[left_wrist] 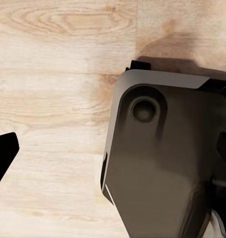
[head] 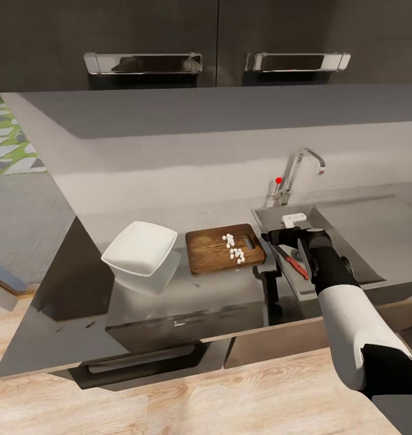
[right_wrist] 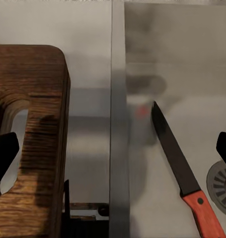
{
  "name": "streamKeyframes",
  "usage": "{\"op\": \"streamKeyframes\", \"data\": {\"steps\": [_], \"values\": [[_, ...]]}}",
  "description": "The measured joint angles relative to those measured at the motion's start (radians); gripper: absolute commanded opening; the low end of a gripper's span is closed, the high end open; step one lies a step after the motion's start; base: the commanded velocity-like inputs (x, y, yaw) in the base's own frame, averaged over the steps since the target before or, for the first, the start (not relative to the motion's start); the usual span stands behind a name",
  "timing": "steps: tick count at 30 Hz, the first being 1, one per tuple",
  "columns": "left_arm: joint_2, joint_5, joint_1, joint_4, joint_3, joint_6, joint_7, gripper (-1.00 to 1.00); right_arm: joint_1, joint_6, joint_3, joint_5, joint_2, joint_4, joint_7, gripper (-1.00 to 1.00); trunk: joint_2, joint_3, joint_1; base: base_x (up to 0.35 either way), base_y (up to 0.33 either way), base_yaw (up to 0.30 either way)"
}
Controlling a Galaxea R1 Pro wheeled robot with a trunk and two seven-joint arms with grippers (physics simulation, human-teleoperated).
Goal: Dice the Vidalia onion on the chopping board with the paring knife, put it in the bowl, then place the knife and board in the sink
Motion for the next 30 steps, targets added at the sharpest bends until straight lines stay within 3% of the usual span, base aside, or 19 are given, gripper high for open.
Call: {"op": "streamKeyframes", "data": {"steps": [23, 30], "values": [[0.000, 0.000, 0.000, 0.000, 0.000, 0.000, 0.000, 1.00, 0.000, 0.000, 0.003, 0.000, 0.002, 0.002, 0.001, 1.00, 0.000, 0.000, 0.000, 0.001, 0.000, 0.000], [0.000, 0.000, 0.000, 0.000, 0.000, -0.001, 0.000, 1.00, 0.000, 0.000, 0.003, 0.000, 0.003, 0.004, 0.001, 1.00, 0.000, 0.000, 0.000, 0.117, 0.000, 0.000]]}}
